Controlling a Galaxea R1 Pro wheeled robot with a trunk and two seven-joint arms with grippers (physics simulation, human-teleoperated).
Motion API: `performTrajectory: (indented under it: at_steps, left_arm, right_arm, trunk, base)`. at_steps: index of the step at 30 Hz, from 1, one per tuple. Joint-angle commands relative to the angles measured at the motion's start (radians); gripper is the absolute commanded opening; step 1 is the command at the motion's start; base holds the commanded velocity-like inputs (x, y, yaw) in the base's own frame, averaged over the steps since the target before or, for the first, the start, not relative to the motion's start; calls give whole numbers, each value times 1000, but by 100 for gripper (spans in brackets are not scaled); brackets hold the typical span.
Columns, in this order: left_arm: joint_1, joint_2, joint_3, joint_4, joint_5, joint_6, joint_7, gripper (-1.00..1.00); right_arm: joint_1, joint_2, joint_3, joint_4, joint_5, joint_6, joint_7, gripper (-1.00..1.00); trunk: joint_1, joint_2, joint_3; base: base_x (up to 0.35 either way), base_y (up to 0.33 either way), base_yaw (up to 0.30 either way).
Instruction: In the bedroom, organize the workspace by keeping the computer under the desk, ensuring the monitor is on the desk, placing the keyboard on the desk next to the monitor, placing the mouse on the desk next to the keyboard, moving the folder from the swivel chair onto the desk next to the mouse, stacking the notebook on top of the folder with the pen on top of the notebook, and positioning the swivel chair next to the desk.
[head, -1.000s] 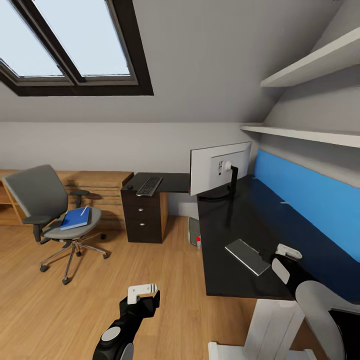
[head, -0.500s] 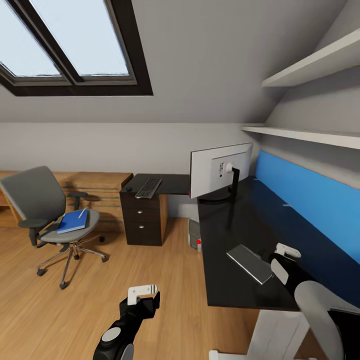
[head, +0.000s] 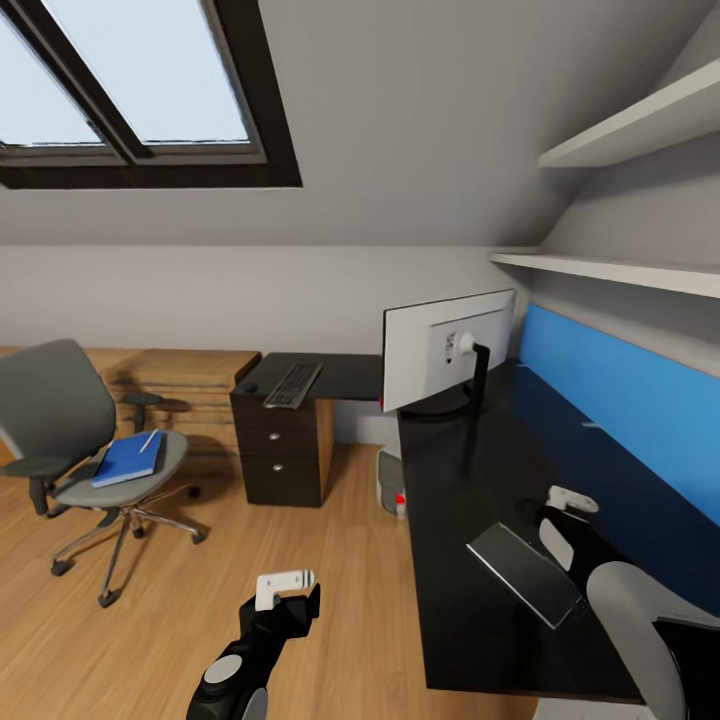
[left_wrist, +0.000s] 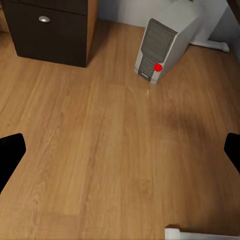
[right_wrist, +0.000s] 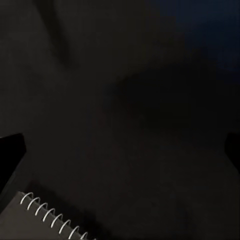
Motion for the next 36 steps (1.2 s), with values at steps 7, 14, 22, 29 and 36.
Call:
performTrajectory:
  at_steps: [7,14,22,29,36]
  left_arm:
    - [-1,-1,-2,-2,10,2,9,100]
    - [-1,-1,-2,-4,11,2,9,100]
    - [-1,-2,0,-9,11,2,10,100]
    - [-1,-4,1,-11,11,1,11,100]
    - [-1,-5,0,-11,11,-1,11,100]
  right_arm:
    - [0,30,0,-2,-2,5,-3,100]
    - [0,40,-2,-2,-2,6,-3,100]
    - [0,38,-2,-2,2,7,-3,100]
    - [0,38,-1,-2,31,10,-4,100]
    - [0,37,-2,-1,58,10,-4,100]
  trunk:
    - [1,-1,-1]
    - [1,-1,-1]
    - [1,-1,-1]
    - [1,-1,-1]
    - [16,-29,-14]
  base:
    - [113,0,50]
    - [11,0,148]
    - [1,0,29]
    - [0,0,4]
    - [0,0,0]
